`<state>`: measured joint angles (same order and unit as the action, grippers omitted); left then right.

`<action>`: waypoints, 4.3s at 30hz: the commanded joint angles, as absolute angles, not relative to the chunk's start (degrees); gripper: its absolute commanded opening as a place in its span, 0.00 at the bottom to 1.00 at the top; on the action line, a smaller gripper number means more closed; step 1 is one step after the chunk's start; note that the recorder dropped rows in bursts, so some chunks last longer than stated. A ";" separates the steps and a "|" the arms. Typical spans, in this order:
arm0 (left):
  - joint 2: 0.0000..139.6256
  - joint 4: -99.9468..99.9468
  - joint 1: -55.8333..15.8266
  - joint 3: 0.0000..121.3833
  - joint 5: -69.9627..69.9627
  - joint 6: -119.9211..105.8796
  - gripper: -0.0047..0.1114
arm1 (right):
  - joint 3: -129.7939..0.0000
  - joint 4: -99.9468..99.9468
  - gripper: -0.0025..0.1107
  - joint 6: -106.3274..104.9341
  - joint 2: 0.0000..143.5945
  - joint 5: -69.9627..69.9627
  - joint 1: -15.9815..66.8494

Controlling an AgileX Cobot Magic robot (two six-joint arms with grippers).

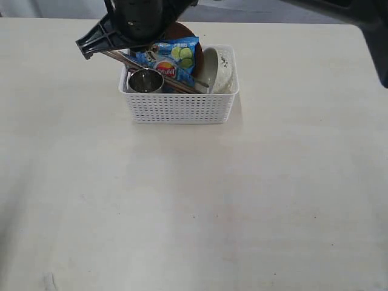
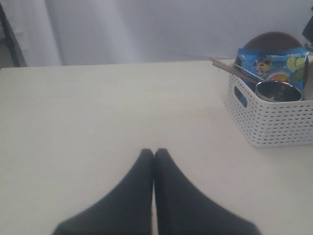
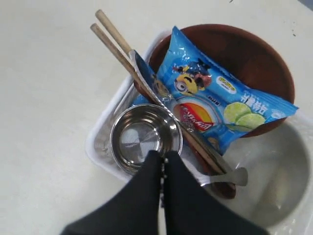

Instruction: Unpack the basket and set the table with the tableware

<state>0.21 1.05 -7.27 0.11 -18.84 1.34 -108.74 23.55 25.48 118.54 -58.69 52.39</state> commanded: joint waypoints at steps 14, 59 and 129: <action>0.00 0.80 -7.66 0.00 -18.52 1.42 0.04 | -108.55 23.69 0.02 22.42 108.83 -56.78 52.93; 0.00 0.80 -7.66 0.00 -18.52 1.31 0.04 | -85.20 21.93 0.02 25.70 106.78 -60.73 70.05; 0.00 1.18 -7.66 0.00 -18.52 1.43 0.04 | -117.89 32.62 0.34 20.13 134.24 -51.67 51.98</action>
<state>0.21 1.05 -7.27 0.11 -18.84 1.34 -117.49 32.01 20.09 134.22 -51.30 52.42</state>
